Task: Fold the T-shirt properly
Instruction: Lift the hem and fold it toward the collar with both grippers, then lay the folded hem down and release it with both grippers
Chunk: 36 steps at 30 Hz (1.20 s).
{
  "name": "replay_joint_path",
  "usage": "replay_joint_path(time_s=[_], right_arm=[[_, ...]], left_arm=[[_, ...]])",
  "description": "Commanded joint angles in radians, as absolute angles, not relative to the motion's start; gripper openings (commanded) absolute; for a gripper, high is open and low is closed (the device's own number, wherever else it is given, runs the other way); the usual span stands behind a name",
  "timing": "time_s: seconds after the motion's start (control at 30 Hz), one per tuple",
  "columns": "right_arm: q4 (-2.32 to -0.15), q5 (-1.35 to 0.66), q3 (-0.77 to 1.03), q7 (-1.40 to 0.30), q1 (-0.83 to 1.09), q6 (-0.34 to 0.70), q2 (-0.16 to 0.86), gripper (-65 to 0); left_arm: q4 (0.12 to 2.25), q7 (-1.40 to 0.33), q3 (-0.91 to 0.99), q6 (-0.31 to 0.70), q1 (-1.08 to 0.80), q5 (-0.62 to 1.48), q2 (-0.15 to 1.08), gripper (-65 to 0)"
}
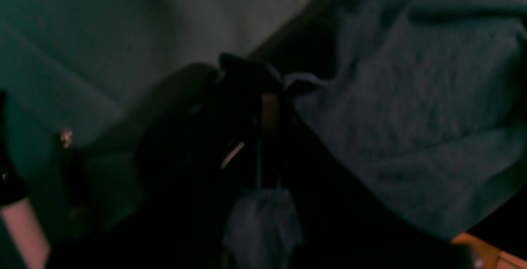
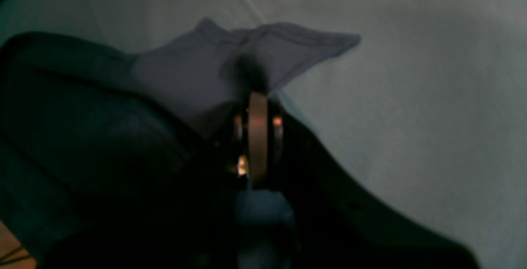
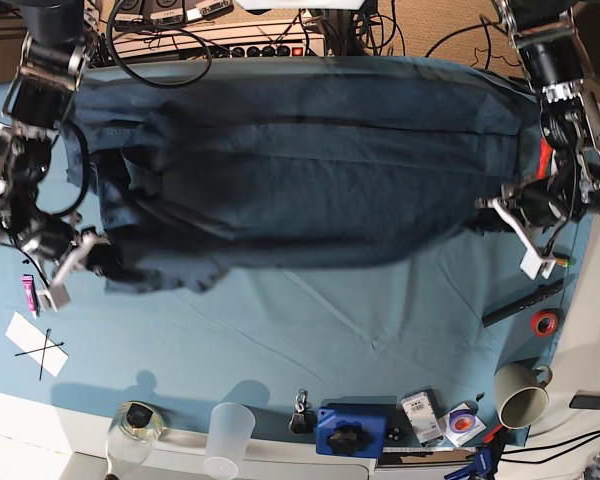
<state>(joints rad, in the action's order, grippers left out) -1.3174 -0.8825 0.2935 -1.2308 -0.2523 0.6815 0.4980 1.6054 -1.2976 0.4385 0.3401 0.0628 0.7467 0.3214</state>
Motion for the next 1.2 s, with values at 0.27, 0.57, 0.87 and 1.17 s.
replay_joint_path(time_s=[0.27,0.57,0.87,1.17], right_arm=[[-1.444,-0.962,0.435,-1.274,-0.147,0.698,0.521,-65.0],[-1.554,-0.981,0.51,-1.277,-0.021,0.698,0.498,-65.0],[-1.681,-1.013,0.611,-1.295,0.113,0.698,0.474,-65.0],[-1.697,-1.013,0.611,-1.294,0.214,0.698,0.474,-65.0]], left_arm=[[1.687,-1.286,0.534,0.34,0.009,0.79,0.336,-65.0],[1.764,-1.292,0.54,0.34,-0.064,0.793,0.336,-65.0],[1.873,-1.282,0.544,0.34,-0.16,0.762,0.336,-65.0],[1.88,-1.283,0.697,0.355,-0.208,0.843,0.336,-65.0]])
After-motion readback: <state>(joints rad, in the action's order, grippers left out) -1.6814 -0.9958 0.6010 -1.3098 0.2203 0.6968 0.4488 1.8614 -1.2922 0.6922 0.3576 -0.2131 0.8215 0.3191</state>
